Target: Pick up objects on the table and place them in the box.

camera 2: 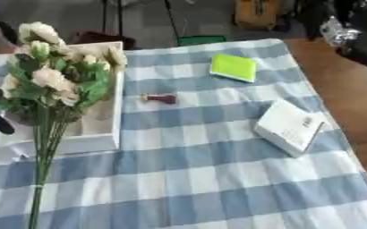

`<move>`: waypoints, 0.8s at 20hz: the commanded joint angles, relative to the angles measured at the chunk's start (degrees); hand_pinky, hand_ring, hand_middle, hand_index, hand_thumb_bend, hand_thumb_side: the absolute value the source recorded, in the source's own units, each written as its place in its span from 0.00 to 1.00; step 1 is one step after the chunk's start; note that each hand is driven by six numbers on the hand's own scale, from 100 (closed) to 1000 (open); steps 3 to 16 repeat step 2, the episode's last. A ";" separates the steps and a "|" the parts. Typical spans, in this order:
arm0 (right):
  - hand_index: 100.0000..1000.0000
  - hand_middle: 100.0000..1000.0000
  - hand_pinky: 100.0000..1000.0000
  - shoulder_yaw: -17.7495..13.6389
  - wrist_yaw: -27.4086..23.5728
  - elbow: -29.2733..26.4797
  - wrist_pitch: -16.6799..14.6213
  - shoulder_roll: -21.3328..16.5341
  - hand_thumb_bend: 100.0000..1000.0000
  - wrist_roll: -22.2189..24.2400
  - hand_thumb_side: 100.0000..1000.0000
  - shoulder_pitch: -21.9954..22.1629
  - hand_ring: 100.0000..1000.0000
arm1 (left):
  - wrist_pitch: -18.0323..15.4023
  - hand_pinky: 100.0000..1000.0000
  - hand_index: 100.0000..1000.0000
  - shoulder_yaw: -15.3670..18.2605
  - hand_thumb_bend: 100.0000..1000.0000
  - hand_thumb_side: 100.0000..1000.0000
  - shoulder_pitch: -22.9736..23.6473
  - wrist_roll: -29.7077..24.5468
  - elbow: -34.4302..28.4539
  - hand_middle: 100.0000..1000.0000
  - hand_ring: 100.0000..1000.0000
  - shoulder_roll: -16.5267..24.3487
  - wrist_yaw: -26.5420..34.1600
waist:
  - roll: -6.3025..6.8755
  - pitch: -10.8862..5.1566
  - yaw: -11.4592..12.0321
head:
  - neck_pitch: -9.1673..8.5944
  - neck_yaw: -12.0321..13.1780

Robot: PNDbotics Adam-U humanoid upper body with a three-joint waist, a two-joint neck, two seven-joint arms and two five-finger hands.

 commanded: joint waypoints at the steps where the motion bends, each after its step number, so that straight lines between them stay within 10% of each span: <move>1: 0.82 0.65 0.37 -1.26 0.77 -2.29 0.50 -0.65 0.00 -0.52 0.49 0.50 0.61 | -0.05 0.49 0.80 0.42 0.24 0.48 -0.17 -0.16 -1.17 0.89 0.82 0.05 -0.61 | -0.04 -0.73 -0.26 | -0.07 0.95; 16: 0.82 0.65 0.37 -1.34 1.00 -2.58 0.60 -0.54 0.00 -0.62 0.49 0.81 0.61 | -0.11 0.49 0.80 0.40 0.24 0.48 -0.20 -0.15 -1.17 0.89 0.82 0.01 -0.65 | -0.01 -0.65 -0.24 | -0.14 1.09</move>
